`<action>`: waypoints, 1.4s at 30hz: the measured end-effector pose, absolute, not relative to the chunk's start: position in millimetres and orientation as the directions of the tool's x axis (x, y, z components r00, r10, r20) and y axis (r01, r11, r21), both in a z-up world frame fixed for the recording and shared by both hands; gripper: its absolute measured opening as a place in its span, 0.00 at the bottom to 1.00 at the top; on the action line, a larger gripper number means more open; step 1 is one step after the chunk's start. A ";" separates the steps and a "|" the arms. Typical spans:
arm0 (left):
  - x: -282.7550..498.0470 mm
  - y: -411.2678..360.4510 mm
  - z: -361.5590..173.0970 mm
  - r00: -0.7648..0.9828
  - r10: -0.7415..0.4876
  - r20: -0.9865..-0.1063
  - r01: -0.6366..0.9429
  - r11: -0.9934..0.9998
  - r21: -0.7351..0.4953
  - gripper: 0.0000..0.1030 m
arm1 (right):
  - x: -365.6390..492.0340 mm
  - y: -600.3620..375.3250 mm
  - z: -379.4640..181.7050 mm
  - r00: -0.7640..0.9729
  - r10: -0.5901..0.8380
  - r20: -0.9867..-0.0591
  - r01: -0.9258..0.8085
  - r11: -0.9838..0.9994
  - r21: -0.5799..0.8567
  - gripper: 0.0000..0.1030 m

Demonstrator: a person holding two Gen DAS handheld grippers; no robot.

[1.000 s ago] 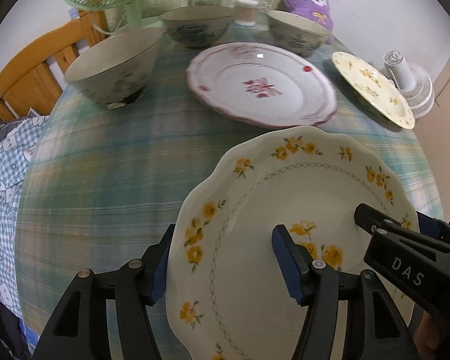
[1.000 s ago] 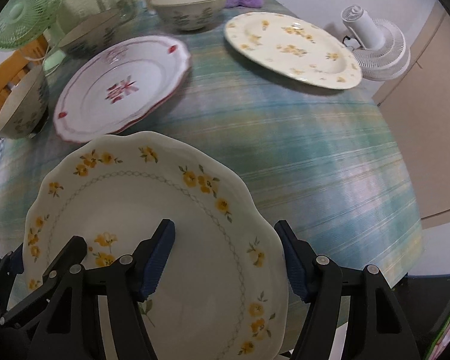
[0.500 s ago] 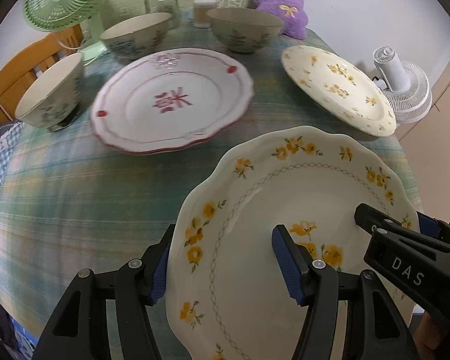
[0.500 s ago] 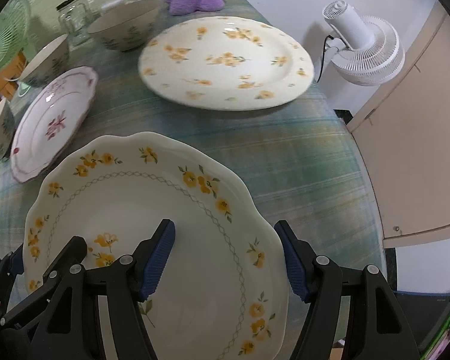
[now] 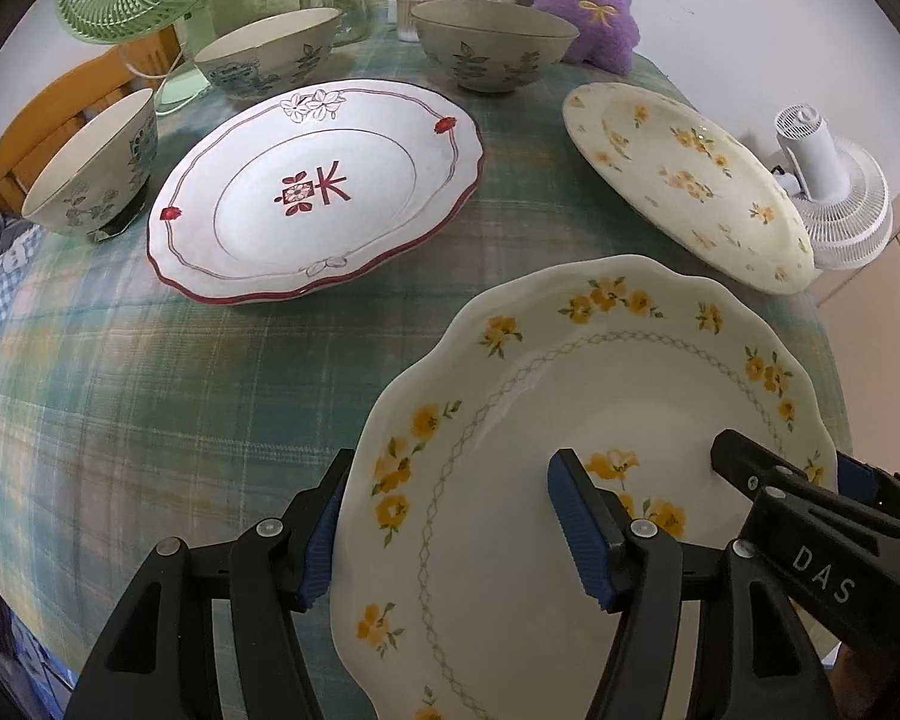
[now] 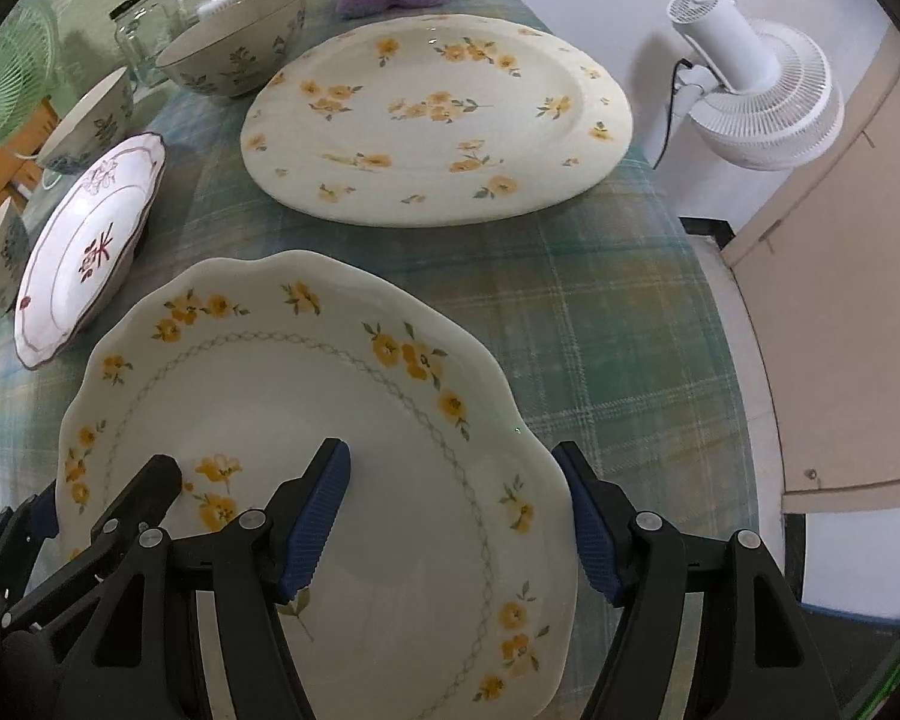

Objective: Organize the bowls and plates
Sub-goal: 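Lift the yellow-flower plate with both grippers toward the other yellow-flower plate, then lower the held plate onto the other yellow-flower plate with both grippers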

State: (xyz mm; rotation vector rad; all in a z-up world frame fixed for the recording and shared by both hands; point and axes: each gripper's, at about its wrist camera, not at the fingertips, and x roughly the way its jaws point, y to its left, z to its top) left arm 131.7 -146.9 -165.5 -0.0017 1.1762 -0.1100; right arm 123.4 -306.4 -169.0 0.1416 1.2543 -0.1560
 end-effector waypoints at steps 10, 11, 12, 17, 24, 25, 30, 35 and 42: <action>124.0 -148.9 -124.7 0.457 -0.054 -0.888 0.079 0.997 -0.020 0.74 | 121.5 -313.8 -131.9 0.375 -0.011 -0.927 0.124 0.992 0.038 0.74; 123.3 -147.7 -117.8 0.468 -0.062 -0.881 0.083 0.996 -0.026 0.75 | 120.2 -313.9 -126.0 0.384 -0.011 -0.923 0.127 0.991 0.041 0.75; 123.3 -147.8 -112.5 0.479 -0.065 -0.876 0.088 0.996 -0.026 0.77 | 118.6 -312.8 -119.3 0.396 -0.015 -0.918 0.131 0.991 0.040 0.76; 124.0 -141.4 -83.1 0.529 -0.108 -0.842 0.121 0.991 -0.052 0.80 | 108.3 -312.5 -91.1 0.453 -0.016 -0.891 0.179 0.981 0.073 0.78; 124.1 -140.2 -53.7 0.567 -0.168 -0.807 0.191 0.979 -0.070 0.81 | 100.5 -313.6 -55.3 0.523 -0.049 -0.851 0.246 0.965 0.095 0.78; 125.1 -143.3 -50.6 0.566 -0.173 -0.806 0.205 0.977 -0.066 0.81 | 100.4 -315.2 -48.2 0.535 -0.062 -0.842 0.256 0.962 0.091 0.78; 133.9 -153.4 -36.3 0.577 -0.179 -0.797 0.219 0.974 -0.060 0.81 | 107.6 -326.1 -28.0 0.574 -0.084 -0.815 0.273 0.958 0.093 0.78; 149.2 -171.6 -31.7 0.596 -0.172 -0.784 0.232 0.972 -0.037 0.81 | 127.8 -343.9 -27.1 0.574 -0.076 -0.815 0.277 0.955 0.106 0.78; 180.0 -201.9 -42.0 0.586 -0.155 -0.796 0.217 0.976 -0.031 0.81 | 163.9 -368.1 -37.5 0.569 -0.065 -0.820 0.257 0.961 0.103 0.78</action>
